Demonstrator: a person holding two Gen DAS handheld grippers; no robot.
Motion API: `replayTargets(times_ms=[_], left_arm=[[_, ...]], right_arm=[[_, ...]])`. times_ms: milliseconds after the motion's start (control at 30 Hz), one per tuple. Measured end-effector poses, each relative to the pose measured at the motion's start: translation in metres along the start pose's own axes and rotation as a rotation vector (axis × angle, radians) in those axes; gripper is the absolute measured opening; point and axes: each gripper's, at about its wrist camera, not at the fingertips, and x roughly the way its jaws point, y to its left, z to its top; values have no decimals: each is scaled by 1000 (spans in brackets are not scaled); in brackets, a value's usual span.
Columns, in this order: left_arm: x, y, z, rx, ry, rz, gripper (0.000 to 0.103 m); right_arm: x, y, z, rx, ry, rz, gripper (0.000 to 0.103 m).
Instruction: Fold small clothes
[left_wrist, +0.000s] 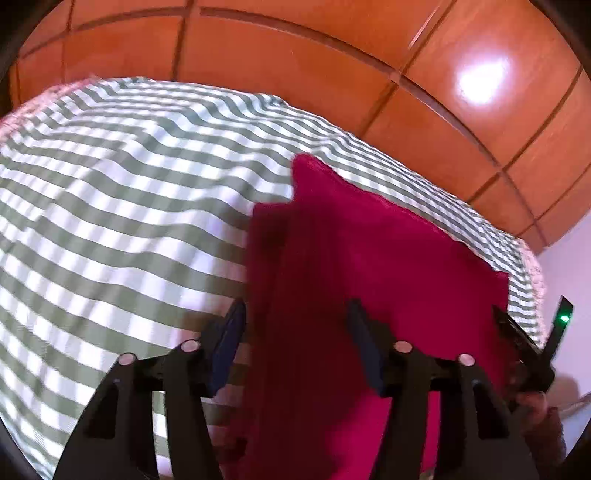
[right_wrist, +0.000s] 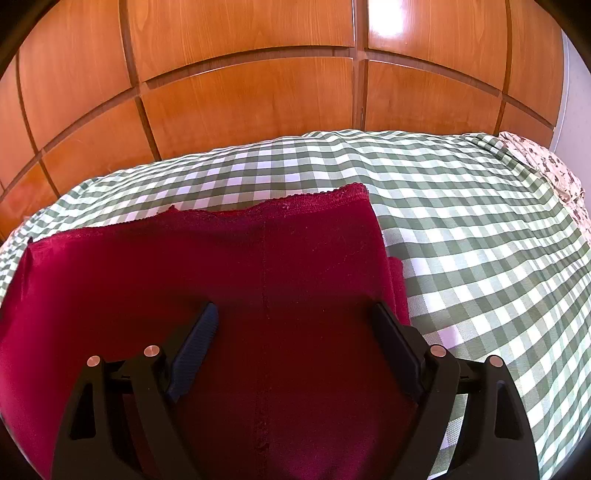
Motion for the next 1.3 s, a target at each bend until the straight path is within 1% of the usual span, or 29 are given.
replayTargets(times_ms=[33, 67, 100, 133, 167, 267, 300, 333, 367, 400, 433, 467, 500, 533, 667, 700, 733, 800, 867, 933, 1000, 1033, 1067, 1133, 1200, 1300], left_arm=[[2, -2, -1, 20, 3, 0, 25], [2, -4, -4, 40, -4, 10, 14], [1, -6, -6, 58, -18, 21, 10], [0, -6, -9, 66, -35, 33, 9], [0, -5, -12, 63, -48, 50, 9], [12, 4, -24, 36, -47, 93, 10], [15, 7, -27, 27, -52, 94, 10], [17, 7, -30, 27, -68, 101, 12], [17, 3, -31, 47, -76, 127, 12], [16, 0, -29, 51, -72, 142, 13], [16, -1, -28, 44, -68, 145, 16], [13, -2, -24, 33, -62, 149, 24], [8, -2, -23, 23, -65, 173, 32], [0, -3, -23, 13, -79, 198, 42], [-30, -16, -30, 27, -148, 184, 43], [-34, -21, -33, 43, -152, 178, 43], [-37, -27, -36, 66, -153, 172, 43], [-39, -37, -40, 103, -150, 164, 45], [-38, -49, -47, 147, -146, 168, 46], [-36, -61, -53, 175, -130, 169, 47], [-35, -69, -56, 185, -115, 176, 48], [-35, -71, -58, 189, -113, 178, 50], [-35, -74, -59, 193, -115, 177, 56], [-36, -77, -60, 199, -119, 181, 63], [-37, -83, -62, 215, -120, 183, 65], [-39, -89, -65, 232, -124, 186, 68]], right_arm=[[0, 0, 0, 0, 0, 0, 84], [0, 0, 0, 0, 0, 0, 84], [0, 0, 0, 0, 0, 0, 84], [0, 0, 0, 0, 0, 0, 84], [0, 0, 0, 1, 0, 1, 84], [1, 0, 0, 2, -4, 5, 84], [1, 0, 0, 2, -5, 8, 84], [2, 0, 0, 4, -6, 11, 84], [2, 0, 0, 6, -6, 13, 84], [2, 0, 0, 8, -6, 13, 84], [2, 0, 0, 9, -6, 14, 84], [2, 0, 0, 10, -5, 16, 84], [2, 0, 0, 12, -6, 16, 84], [2, 0, 0, 13, -7, 16, 84], [1, 1, 1, 13, 5, 12, 84], [0, 1, 2, 10, 14, 11, 84], [-2, 2, 4, 6, 26, 13, 87], [-11, 0, 7, 13, 53, 50, 92], [-29, -4, 7, 27, 37, 76, 93], [-44, -14, 3, 40, 13, 70, 95], [-55, -32, -5, 74, 23, 81, 95], [-57, -38, -10, 86, 35, 91, 95], [-58, -47, -18, 106, 59, 104, 95], [-56, -59, -31, 139, 98, 117, 95], [-53, -69, -46, 181, 144, 157, 96], [-60, -74, -60, 204, 145, 216, 98]])
